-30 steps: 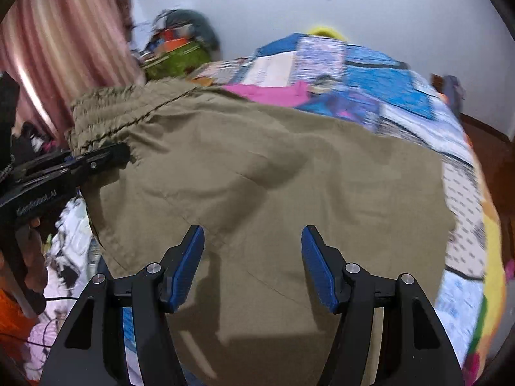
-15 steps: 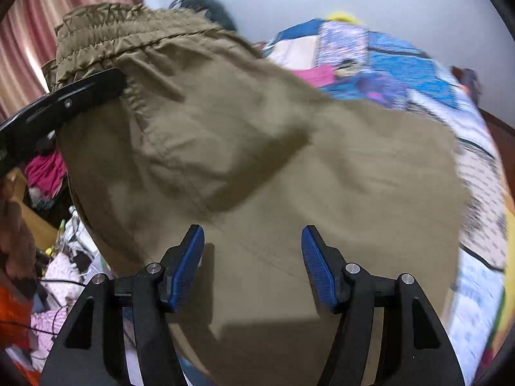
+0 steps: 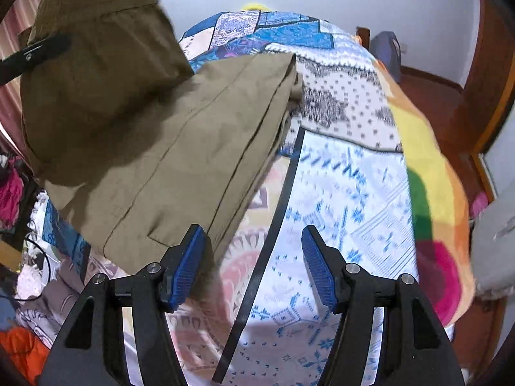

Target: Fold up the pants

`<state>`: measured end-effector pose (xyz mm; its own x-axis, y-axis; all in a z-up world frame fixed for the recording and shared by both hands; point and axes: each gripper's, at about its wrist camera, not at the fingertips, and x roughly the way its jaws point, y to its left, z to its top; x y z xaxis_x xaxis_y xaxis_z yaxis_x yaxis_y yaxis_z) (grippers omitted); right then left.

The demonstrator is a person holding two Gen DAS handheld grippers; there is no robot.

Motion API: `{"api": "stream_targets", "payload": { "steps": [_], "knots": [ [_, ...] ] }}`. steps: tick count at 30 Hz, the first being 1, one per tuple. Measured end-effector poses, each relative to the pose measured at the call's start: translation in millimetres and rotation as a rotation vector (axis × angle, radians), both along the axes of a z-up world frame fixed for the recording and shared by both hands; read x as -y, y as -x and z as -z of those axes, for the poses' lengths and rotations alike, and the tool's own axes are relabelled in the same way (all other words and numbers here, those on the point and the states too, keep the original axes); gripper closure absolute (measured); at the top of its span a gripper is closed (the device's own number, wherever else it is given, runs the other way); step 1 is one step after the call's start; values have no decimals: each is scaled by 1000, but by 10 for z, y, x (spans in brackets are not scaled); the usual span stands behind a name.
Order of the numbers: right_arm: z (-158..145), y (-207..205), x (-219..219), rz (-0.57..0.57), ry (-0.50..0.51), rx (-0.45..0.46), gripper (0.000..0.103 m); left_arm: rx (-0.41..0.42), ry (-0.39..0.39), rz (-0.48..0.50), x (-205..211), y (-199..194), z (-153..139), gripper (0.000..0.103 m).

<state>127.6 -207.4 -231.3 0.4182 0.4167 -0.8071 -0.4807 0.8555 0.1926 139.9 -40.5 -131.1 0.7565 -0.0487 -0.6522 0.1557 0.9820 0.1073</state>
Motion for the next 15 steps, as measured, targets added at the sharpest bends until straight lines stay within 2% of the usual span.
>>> {"api": "stream_targets", "payload": {
  "steps": [6,12,14,15],
  "knots": [
    [17,-4,40,18,-48,-11,44,-131,6,75,298,-141,359,77],
    [45,10,97,30,-43,-10,44,-239,24,118,419,-170,726,76],
    [54,27,138,37,-56,-17,44,-240,19,123,429,-146,735,72],
    [54,34,154,41,-58,-18,44,-243,17,129,440,-131,727,62]
  ]
}}
